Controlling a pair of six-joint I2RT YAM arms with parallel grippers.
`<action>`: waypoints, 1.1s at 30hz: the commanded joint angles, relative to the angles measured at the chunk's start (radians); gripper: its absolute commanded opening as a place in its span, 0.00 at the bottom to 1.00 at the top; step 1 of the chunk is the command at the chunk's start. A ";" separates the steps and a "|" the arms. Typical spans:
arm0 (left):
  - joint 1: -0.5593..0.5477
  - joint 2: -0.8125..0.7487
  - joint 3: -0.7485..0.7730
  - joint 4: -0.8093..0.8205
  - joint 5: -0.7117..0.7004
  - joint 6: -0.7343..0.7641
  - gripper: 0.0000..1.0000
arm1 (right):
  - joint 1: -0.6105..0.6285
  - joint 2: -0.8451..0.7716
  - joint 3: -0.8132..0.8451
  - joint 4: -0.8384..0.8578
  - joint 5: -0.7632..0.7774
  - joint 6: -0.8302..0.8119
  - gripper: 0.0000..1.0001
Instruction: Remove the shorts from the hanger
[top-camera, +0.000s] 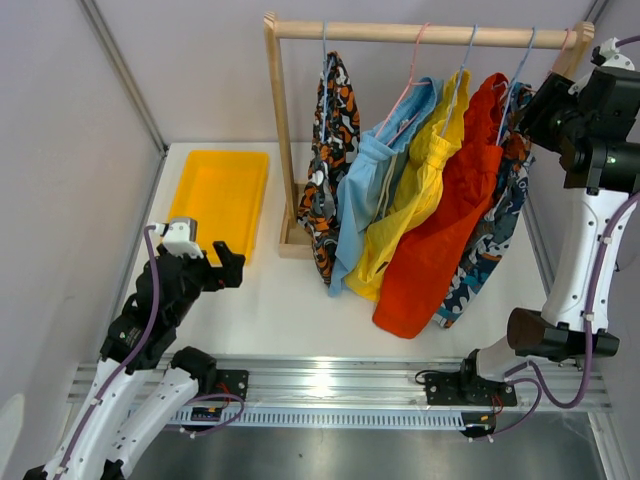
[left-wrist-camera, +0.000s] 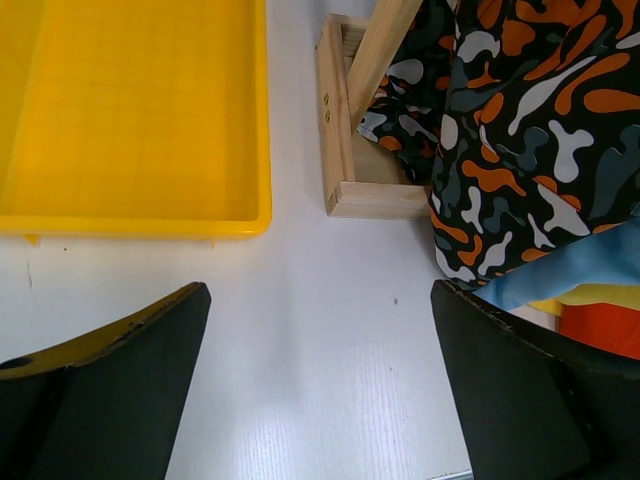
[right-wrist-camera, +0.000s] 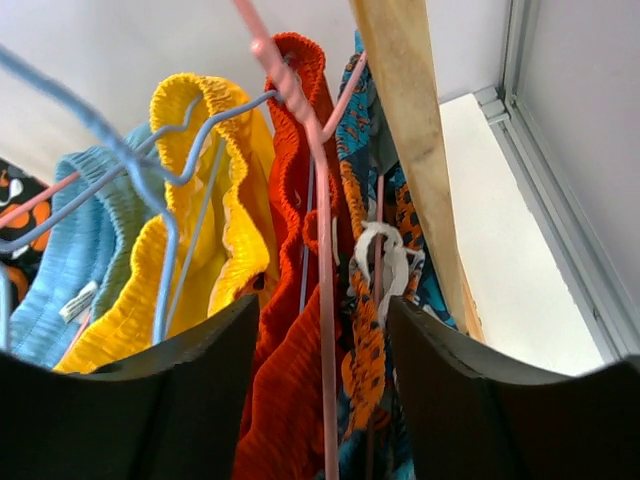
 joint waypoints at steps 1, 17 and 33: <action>-0.010 -0.007 -0.002 0.035 0.002 0.018 0.99 | -0.007 0.027 0.030 0.024 0.019 -0.004 0.56; -0.013 -0.012 -0.002 0.033 -0.013 0.016 0.99 | -0.006 0.010 0.068 0.027 0.005 0.005 0.00; -0.059 0.046 0.165 0.133 0.178 -0.002 0.99 | 0.002 -0.335 -0.073 0.068 0.010 0.019 0.00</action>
